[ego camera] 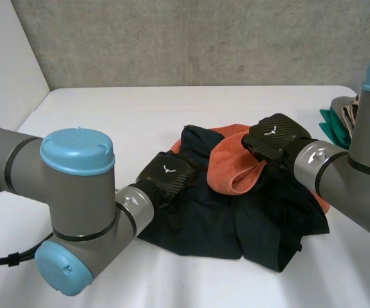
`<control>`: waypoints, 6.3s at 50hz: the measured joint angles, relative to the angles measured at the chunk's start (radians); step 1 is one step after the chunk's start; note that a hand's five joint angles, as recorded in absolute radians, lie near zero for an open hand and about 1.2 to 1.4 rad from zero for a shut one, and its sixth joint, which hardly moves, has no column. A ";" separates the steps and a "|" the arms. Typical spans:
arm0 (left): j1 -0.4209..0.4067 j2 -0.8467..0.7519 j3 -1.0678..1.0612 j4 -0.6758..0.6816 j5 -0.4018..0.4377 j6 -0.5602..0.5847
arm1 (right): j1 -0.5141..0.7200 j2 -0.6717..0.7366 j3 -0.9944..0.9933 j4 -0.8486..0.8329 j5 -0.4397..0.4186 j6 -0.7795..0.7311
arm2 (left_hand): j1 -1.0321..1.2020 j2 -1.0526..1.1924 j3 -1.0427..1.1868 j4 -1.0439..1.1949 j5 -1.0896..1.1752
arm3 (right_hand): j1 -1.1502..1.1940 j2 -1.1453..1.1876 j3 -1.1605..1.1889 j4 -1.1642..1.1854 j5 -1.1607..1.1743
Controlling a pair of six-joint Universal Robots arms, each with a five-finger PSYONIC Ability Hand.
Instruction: Fold the laundry.
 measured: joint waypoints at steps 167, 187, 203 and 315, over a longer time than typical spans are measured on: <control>-0.225 0.187 -0.141 0.073 -0.434 0.011 | -0.053 0.202 0.011 -0.260 -0.064 0.201 | 0.189 0.020 0.226 0.218 0.197 | -0.026 -0.007 -0.004 0.000 0.028; 0.103 0.008 0.203 -0.048 0.121 0.039 | -0.098 -0.102 0.215 -0.274 -0.201 0.165 | 0.006 -0.204 0.001 0.001 0.001 | -0.026 -0.007 -0.004 0.001 0.028; 0.079 -0.324 0.519 -0.260 0.255 0.156 | -0.099 -0.060 0.176 -0.277 -0.192 0.150 | 0.951 0.722 0.911 0.924 0.895 | -0.026 -0.007 -0.003 0.001 0.028; 0.508 -0.160 0.070 0.171 0.211 0.354 | -0.161 0.223 0.044 -0.346 0.104 0.104 | 0.935 0.786 0.981 0.996 0.931 | -0.026 -0.007 0.001 0.004 0.033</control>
